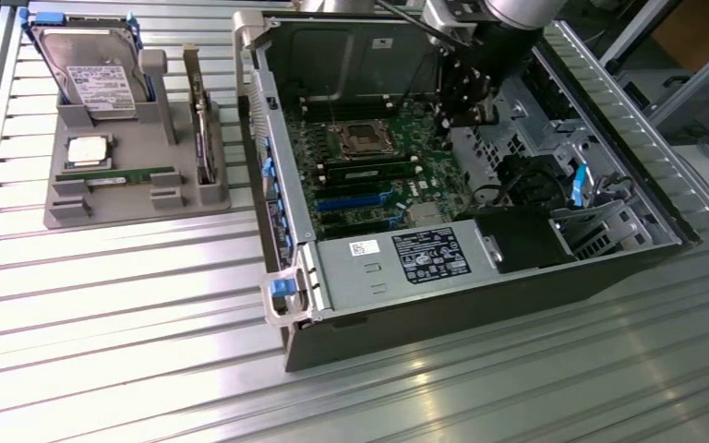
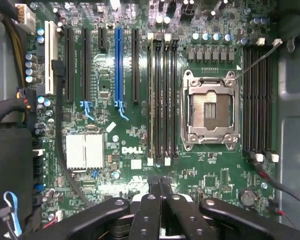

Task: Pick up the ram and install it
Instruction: 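Press down the ram until it locks into place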

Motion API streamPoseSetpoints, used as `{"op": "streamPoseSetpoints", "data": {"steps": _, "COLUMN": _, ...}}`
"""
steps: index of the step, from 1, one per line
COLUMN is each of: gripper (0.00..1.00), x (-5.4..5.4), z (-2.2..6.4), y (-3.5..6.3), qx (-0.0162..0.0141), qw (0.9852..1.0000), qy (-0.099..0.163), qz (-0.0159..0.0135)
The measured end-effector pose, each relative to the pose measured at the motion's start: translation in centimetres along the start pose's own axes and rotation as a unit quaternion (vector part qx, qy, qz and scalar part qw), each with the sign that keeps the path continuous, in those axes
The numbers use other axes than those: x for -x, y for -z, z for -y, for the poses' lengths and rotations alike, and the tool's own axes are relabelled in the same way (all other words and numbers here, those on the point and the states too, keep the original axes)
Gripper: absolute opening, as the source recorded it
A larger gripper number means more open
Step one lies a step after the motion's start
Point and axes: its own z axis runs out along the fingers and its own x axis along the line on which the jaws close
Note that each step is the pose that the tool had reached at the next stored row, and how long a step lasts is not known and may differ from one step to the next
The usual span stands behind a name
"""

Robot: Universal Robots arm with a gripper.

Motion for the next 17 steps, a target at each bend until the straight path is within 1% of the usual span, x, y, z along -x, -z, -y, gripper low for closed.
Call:
{"op": "streamPoseSetpoints", "data": {"steps": 1, "gripper": 0.10, "x": 0.0, "z": -0.79, "y": -0.48, "qx": 0.0000, "qw": 1.0000, "qy": 0.000, "qz": 0.0000}}
{"op": "streamPoseSetpoints", "data": {"steps": 3, "gripper": 0.10, "x": -0.1, "z": -1.46, "y": -1.34, "qx": 0.0000, "qw": 1.0000, "qy": 0.000, "qz": 0.0000}}
{"op": "streamPoseSetpoints", "data": {"steps": 7, "gripper": 0.10, "x": -0.1, "z": -1.44, "y": -2.84, "qx": 0.0000, "qw": 1.0000, "qy": 0.000, "qz": -0.0001}}
{"op": "streamPoseSetpoints", "data": {"steps": 9, "gripper": 0.10, "x": -0.1, "z": -1.42, "y": -3.30, "qx": 0.0000, "qw": 1.0000, "qy": 0.000, "qz": 0.0000}}
{"op": "streamPoseSetpoints", "data": {"steps": 15, "gripper": 0.10, "x": -0.2, "z": -1.31, "y": -5.42, "qx": 0.0000, "qw": 1.0000, "qy": 0.000, "qz": 0.0000}}
{"op": "streamPoseSetpoints", "data": {"steps": 17, "gripper": 0.10, "x": -0.3, "z": -1.28, "y": -6.01, "qx": 0.0002, "qw": 1.0000, "qy": 0.000, "qz": -0.0006}}
